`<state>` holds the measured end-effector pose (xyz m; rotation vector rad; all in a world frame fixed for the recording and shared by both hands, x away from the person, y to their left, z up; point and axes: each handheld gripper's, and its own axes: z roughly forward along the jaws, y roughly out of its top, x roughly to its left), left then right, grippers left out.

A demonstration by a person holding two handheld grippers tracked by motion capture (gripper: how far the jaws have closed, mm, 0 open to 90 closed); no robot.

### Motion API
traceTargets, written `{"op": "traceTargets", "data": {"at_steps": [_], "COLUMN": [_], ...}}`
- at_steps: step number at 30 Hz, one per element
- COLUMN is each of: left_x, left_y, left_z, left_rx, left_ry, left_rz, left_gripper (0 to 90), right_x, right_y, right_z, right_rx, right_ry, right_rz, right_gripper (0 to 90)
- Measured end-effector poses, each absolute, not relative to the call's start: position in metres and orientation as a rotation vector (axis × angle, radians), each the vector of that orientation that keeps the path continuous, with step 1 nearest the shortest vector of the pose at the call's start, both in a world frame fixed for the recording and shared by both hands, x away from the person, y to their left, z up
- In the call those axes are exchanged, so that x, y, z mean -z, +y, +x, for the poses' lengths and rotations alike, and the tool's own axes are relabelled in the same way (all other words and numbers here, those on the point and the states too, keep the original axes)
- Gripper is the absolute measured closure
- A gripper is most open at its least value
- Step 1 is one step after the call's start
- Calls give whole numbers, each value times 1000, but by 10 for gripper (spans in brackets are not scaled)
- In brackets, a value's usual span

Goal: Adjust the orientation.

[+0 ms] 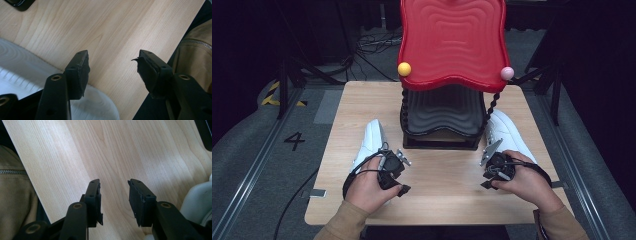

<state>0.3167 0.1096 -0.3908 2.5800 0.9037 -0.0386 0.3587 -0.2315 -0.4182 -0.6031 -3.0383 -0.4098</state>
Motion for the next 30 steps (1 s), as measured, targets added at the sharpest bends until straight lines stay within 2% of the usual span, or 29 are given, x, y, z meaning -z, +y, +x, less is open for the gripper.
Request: {"op": "traceTargets", "data": {"at_steps": [7,14,16,20,30], "left_x": [381,369,368,371,385], "left_y": [121,148,153,158,163], "left_z": [316,317,317,320,329], "left_rx": [17,-25,-60,-56,-9], "left_ry": [920,977,990,1021,1050], "left_rz": [2551,2490,2496,2507,2494], "left_gripper": [476,567,724,893,900], "right_x": [419,419,419,420,420], "right_y": [-233,-238,-240,-242,-247], "right_z": [358,356,356,355,356], "right_rx": [408,421,420,430,459], "right_ry": [-3035,-3021,-3019,-3018,-3010], "right_rz": [-612,-640,-646,-657,-683], "right_gripper": [607,603,604,602,597]}}
